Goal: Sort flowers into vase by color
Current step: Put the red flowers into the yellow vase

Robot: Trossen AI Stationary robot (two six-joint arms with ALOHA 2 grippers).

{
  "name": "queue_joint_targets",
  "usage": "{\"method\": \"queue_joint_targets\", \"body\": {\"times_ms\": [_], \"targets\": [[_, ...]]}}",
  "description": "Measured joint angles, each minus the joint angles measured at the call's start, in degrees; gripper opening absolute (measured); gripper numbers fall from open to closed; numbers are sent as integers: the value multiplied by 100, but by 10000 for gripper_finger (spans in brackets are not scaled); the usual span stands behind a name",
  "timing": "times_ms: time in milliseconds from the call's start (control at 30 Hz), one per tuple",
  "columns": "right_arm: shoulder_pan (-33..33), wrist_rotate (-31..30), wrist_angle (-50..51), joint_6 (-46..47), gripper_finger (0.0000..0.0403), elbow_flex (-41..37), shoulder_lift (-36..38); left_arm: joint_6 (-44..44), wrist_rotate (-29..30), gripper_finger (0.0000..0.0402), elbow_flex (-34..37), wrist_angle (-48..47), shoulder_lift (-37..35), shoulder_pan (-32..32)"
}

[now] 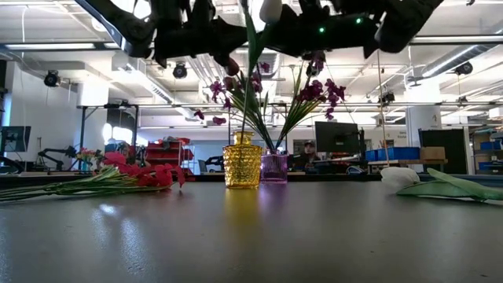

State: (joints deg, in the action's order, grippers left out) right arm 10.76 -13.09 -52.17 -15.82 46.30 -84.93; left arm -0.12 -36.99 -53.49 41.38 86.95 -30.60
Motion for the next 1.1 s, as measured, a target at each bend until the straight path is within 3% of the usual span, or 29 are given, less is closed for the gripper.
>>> {"method": "queue_joint_targets", "body": {"times_ms": [300, 433, 633, 900, 1100], "targets": [[-1, -204, 1766, 76, 247, -124, 1120, 154, -306, 0, 33, -446, -313, -174], [0, -763, 2021, -138, 249, -413, 1678, 504, -299, 0, 43, -1181, -638, -223], [-4, -813, 2018, 61, 249, -1046, 2501, 555, -275, 0, 373, -1322, -777, -220], [-2, -812, 2015, 392, 249, -1644, 3243, -341, -249, 0, 1559, 860, -571, -161], [-55, -803, 2018, 407, 247, -1690, 3447, -793, 13, 0, 1951, 1754, -218, 13]]}}
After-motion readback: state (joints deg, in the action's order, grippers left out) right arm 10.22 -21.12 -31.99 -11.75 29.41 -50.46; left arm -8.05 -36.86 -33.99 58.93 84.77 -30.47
